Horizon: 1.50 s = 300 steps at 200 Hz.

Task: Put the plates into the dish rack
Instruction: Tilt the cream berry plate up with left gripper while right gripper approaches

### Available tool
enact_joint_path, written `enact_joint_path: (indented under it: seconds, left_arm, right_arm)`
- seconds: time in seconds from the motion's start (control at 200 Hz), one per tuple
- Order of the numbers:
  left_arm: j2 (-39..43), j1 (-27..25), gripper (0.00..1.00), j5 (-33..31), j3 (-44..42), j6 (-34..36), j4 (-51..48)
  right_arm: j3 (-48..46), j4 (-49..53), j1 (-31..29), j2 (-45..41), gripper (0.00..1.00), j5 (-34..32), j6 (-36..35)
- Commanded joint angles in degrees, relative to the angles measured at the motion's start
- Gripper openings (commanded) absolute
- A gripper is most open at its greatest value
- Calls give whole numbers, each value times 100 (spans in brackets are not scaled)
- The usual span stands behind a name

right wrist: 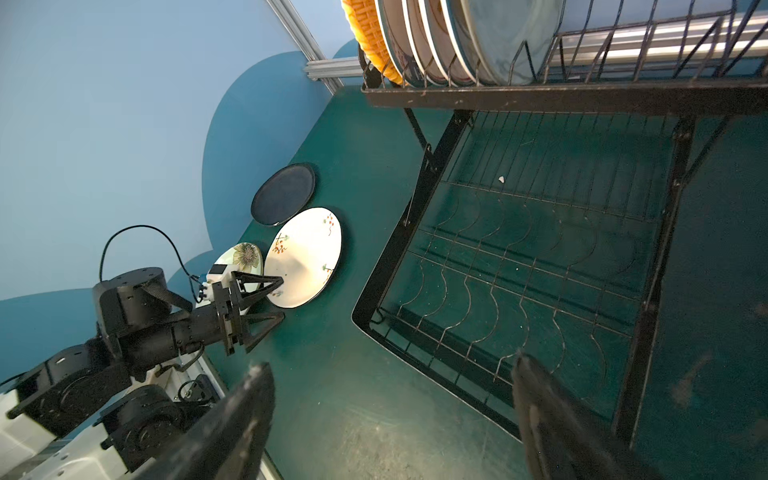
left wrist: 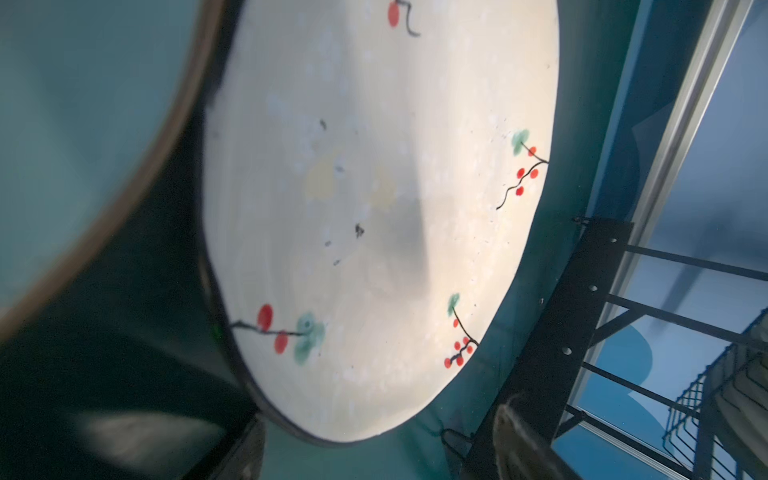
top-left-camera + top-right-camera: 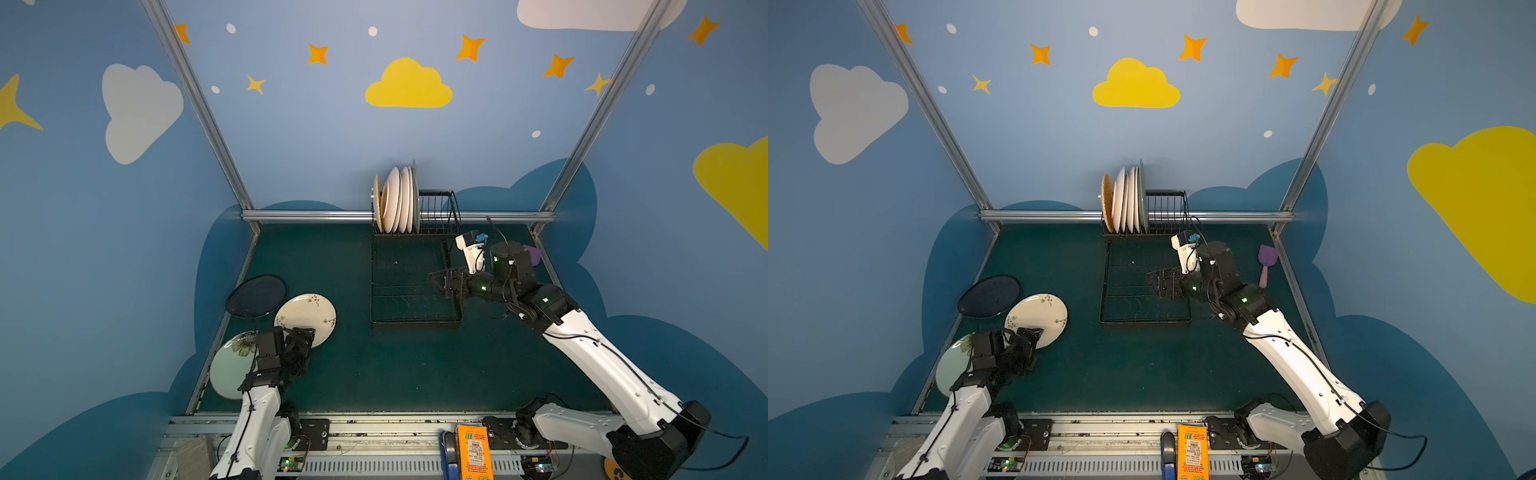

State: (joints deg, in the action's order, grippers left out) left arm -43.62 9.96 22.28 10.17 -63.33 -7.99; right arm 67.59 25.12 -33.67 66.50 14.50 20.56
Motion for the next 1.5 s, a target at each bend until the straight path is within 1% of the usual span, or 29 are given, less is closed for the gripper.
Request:
enact_joint_path:
  seconds: [0.0,0.12,0.185,0.28,0.426,0.521,0.691,0.786,0.851,1.051,1.136,1.181,1.287,1.382,1.497]
  left_arm:
    - [-221,105,81,-6,-345,-244,504]
    - [-433,224,75,-14,-718,-407,1260]
    - [-683,239,75,19,-754,-283,1592]
    - [-1198,227,75,236,-670,-145,2118]
    - [-2165,222,75,371,-504,-40,2949]
    - [-2997,176,74,548,-317,-19,3595]
    - [-4528,138,71,916,178,52,4414]
    - [-5207,121,70,959,318,-184,5176]
    - [-5577,114,66,997,462,-294,5503]
    - [-6187,95,54,606,654,-758,5800]
    - [-6363,94,47,401,666,-958,5844]
    - [-6443,94,43,347,683,-1023,5866]
    - [-6647,94,38,258,723,-1167,5982]
    - [-6721,94,33,179,730,-1258,6107]
    - [-6665,78,27,51,748,-1461,5942]
  right_arm:
    - [-31,-149,-26,-93,88,122,44]
    - [-66,-155,-26,-93,87,141,70]
    - [-89,-167,-32,-76,88,156,80]
    - [-132,-207,-28,-43,88,208,119]
    - [-169,-253,-28,33,88,343,195]
    - [-190,-279,-34,64,88,428,245]
    - [-220,-289,-39,69,87,396,269]
    - [-222,-269,-35,56,87,386,273]
    - [-232,-254,-38,40,87,364,273]
    - [-284,-251,-35,-40,87,296,273]
    - [-299,-242,-34,-63,87,313,266]
    - [-306,-220,-34,-80,87,326,273]
    - [-361,-180,-35,-165,87,326,271]
    - [-387,-88,-34,-255,87,276,240]
    - [-431,24,-35,-406,87,201,194]
